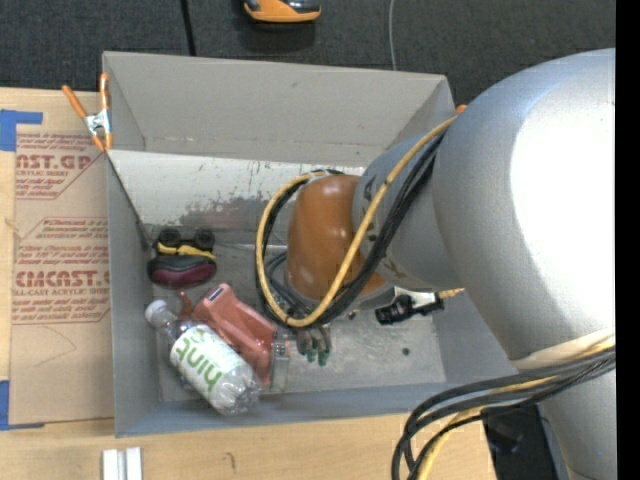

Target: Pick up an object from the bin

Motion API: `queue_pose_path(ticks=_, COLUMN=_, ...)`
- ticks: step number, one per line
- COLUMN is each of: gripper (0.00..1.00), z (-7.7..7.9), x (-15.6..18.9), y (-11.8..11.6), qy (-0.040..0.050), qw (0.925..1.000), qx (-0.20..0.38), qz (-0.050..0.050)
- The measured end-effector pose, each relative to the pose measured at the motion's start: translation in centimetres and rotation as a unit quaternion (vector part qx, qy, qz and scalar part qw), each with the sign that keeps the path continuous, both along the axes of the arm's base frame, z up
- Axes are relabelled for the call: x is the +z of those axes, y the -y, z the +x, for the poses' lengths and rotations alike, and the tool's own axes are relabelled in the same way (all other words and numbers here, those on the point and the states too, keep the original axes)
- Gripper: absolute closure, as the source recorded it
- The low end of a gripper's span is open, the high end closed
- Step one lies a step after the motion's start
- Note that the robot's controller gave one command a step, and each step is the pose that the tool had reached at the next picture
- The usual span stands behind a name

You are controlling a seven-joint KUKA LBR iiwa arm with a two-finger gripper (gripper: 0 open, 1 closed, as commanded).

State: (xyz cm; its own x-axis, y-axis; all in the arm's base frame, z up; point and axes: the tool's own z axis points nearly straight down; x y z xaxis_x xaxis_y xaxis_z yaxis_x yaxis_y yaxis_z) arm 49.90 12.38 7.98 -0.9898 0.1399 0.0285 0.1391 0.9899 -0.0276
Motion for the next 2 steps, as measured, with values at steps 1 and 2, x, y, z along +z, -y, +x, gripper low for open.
queue_pose_path(ticks=1, gripper=1.00, z=-0.6, x=3.3, y=-0.5, qy=0.0151, qw=0.9999, qx=-0.004, qz=0.007)
queue_pose_path(ticks=2, gripper=1.00, z=0.6, x=5.2, y=-1.4, qy=0.0190, qw=0.9997, qx=0.004, qz=0.011)
